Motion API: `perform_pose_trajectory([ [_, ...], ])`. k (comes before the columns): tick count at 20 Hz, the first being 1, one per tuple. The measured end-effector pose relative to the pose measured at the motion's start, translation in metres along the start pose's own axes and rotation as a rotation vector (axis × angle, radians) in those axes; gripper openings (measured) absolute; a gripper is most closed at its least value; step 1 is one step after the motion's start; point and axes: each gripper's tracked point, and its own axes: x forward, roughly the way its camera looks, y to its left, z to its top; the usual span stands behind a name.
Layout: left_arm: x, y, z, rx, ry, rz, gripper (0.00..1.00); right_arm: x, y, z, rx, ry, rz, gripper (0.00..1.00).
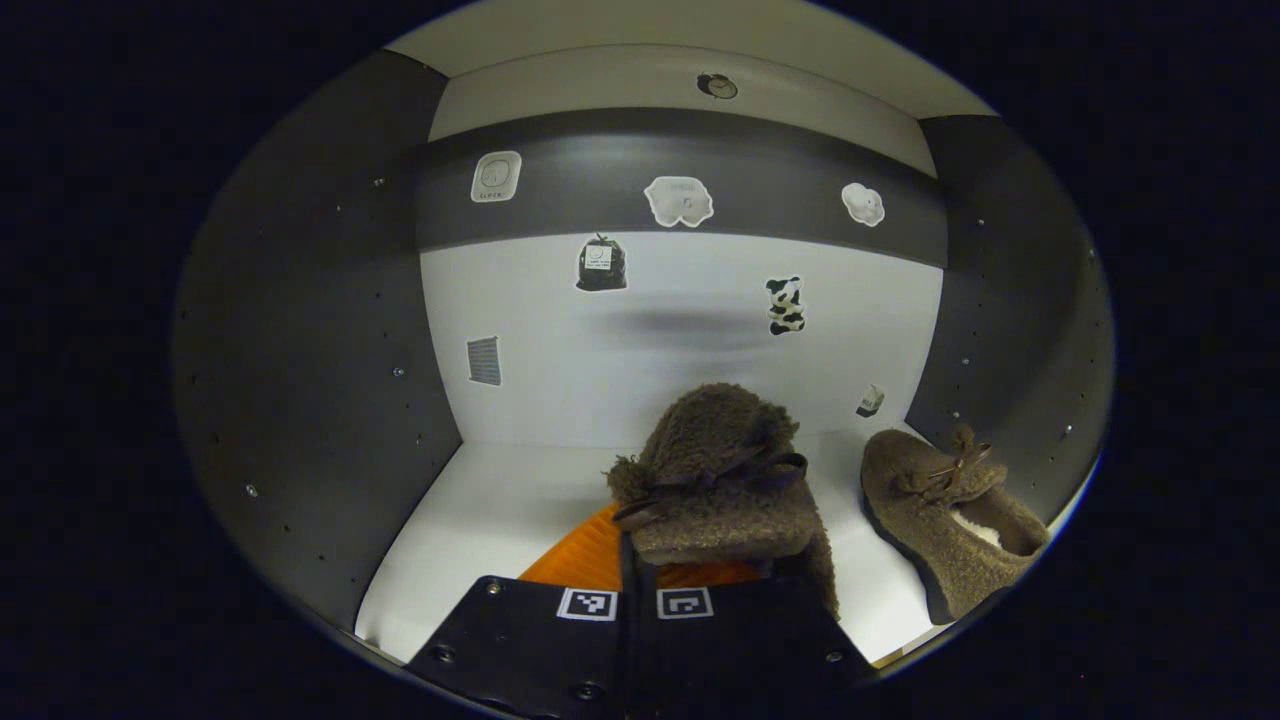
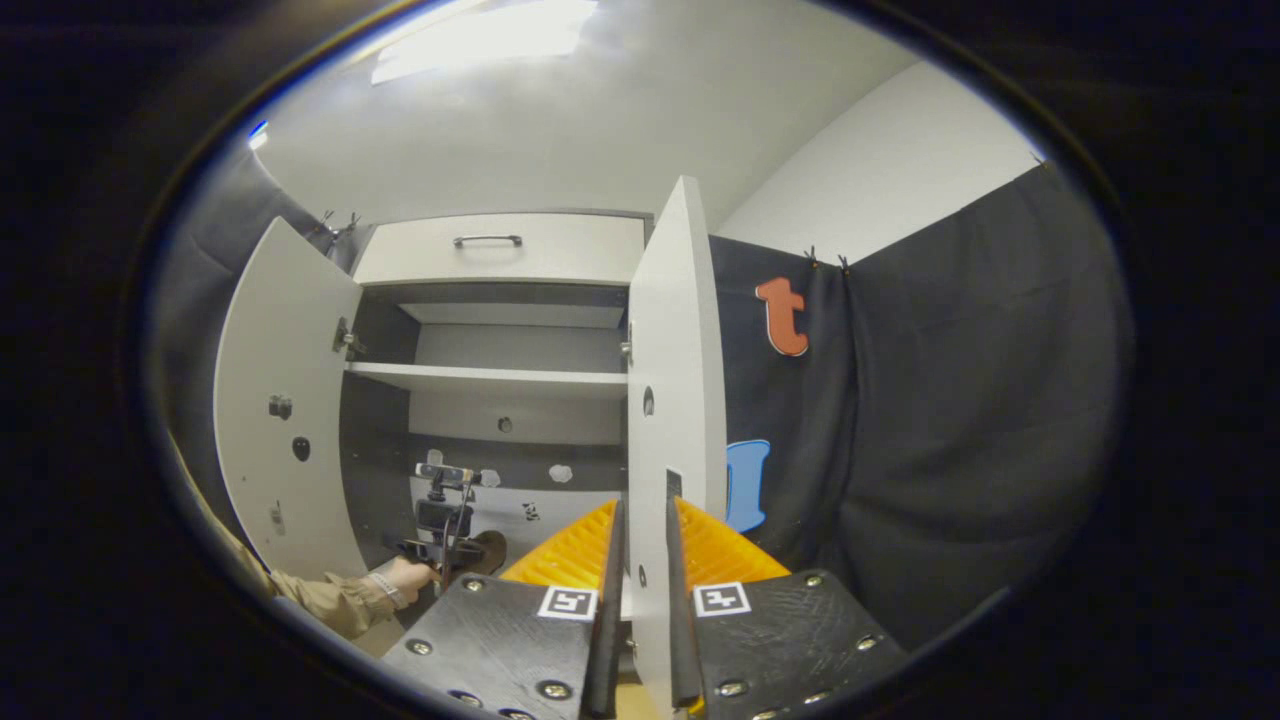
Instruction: Grab one shoe with the right hand and put it into the shoe cabinet, grab the other shoe with the left hand and put it into the shoe cabinet; then close the right door with the right hand and the left door with the left hand.
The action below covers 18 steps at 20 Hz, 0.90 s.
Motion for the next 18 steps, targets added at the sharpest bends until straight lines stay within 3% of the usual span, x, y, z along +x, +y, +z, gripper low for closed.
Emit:
perform_pose_trajectory([
  [4,0.005,0.000,-0.005,0.018,0.015,0.006,0.02,0.000,0.003,-0.001,-0.001,-0.003,0.009,0.21],
  [7,0.007,-0.003,-0.013,0.003,0.041,-0.009,0.09,-0.002,0.003,-0.002,0.002,0.001,0.009,0.21],
  [11,0.004,0.005,-0.012,-0.007,0.040,0.002,0.27,-0.005,-0.002,-0.002,0.017,0.000,0.002,0.21],
  [15,-0.005,0.020,-0.009,0.007,0.037,0.034,0.54,-0.009,-0.005,-0.003,0.047,0.002,0.005,0.21],
  [18,-0.020,0.025,-0.006,0.004,0.026,0.030,0.84,-0.014,-0.009,-0.002,0.063,0.003,0.006,0.21],
])
